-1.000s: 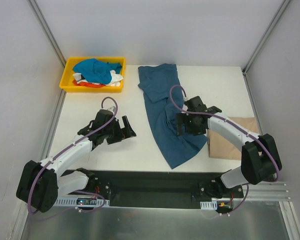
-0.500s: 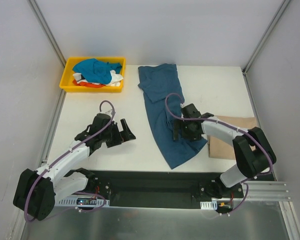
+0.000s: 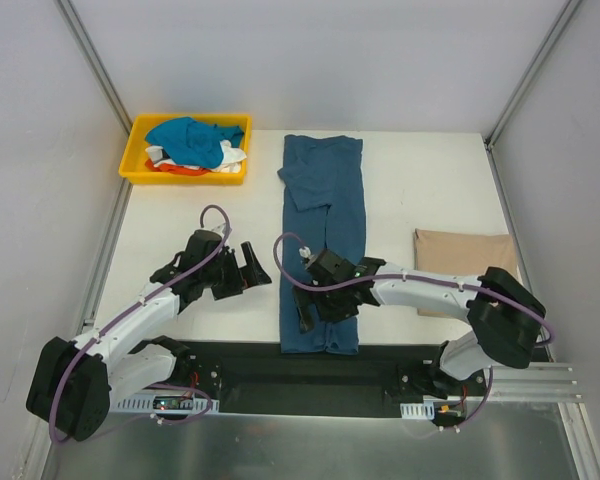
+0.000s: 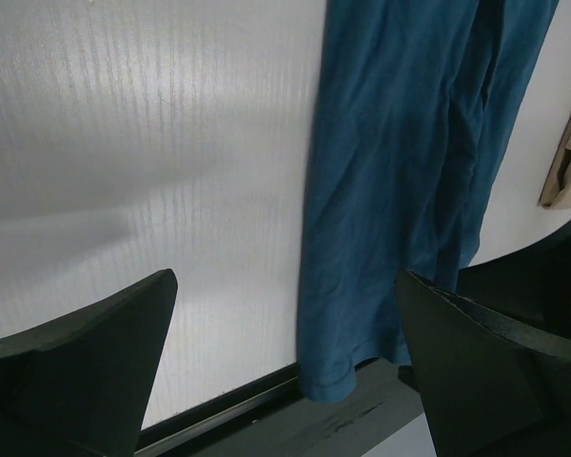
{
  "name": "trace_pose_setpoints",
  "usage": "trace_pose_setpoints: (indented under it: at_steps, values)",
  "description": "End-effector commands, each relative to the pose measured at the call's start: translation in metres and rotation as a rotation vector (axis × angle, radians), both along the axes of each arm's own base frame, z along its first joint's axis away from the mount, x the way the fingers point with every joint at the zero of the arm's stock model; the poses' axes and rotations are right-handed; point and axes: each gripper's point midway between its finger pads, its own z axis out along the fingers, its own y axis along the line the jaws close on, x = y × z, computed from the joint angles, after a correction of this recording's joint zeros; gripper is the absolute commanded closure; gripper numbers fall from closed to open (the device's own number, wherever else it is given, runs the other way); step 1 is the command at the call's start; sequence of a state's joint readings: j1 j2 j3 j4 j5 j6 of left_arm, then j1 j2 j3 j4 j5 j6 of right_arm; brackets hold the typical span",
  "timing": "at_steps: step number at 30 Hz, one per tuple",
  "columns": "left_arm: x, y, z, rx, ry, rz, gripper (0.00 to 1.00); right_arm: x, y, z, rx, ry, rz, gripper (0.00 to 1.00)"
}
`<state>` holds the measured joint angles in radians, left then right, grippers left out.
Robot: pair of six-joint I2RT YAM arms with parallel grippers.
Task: Fold and stack the t-shirts
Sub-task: Fold the tshirt
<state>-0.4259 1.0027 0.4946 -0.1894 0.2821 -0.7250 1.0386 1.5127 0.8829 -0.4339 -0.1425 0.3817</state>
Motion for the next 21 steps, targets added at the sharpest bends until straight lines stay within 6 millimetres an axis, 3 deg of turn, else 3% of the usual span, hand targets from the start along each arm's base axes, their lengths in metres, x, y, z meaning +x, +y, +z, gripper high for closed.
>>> trace_pose_setpoints:
  at_steps: [1, 4, 9, 12, 18, 19, 20, 21]
  values:
    - [-0.011, -0.004, -0.001, -0.017, 0.042, -0.033, 0.01, 0.011, -0.007, 0.032, -0.032, -0.082, -0.03, 0.03]
    - [-0.017, -0.005, -0.002, -0.023, 0.062, -0.048, 0.01, 0.018, -0.028, 0.054, -0.05, -0.171, -0.04, 0.03]
    - [-0.017, -0.008, -0.003, -0.026, 0.081, -0.067, 0.01, 0.047, -0.041, 0.079, -0.036, -0.289, -0.05, 0.03]
    - [-0.013, -0.01, -0.002, -0.019, 0.088, -0.075, 0.01, 0.077, -0.045, 0.075, -0.045, -0.271, -0.085, 0.03]
    - [-0.002, -0.015, -0.003, -0.003, 0.099, -0.092, 0.0, 0.168, -0.045, 0.068, -0.149, -0.346, -0.166, 0.03]
    - [-0.002, -0.017, -0.003, -0.011, 0.104, -0.099, 0.01, 0.178, -0.044, 0.051, -0.183, -0.321, -0.159, 0.03]
    - [-0.002, -0.018, -0.005, -0.013, 0.12, -0.105, 0.01, 0.193, -0.038, 0.057, -0.171, -0.333, -0.182, 0.03]
    - [-0.002, -0.022, -0.005, -0.027, 0.119, -0.117, 0.0, 0.2, -0.038, 0.043, -0.179, -0.287, -0.197, 0.03]
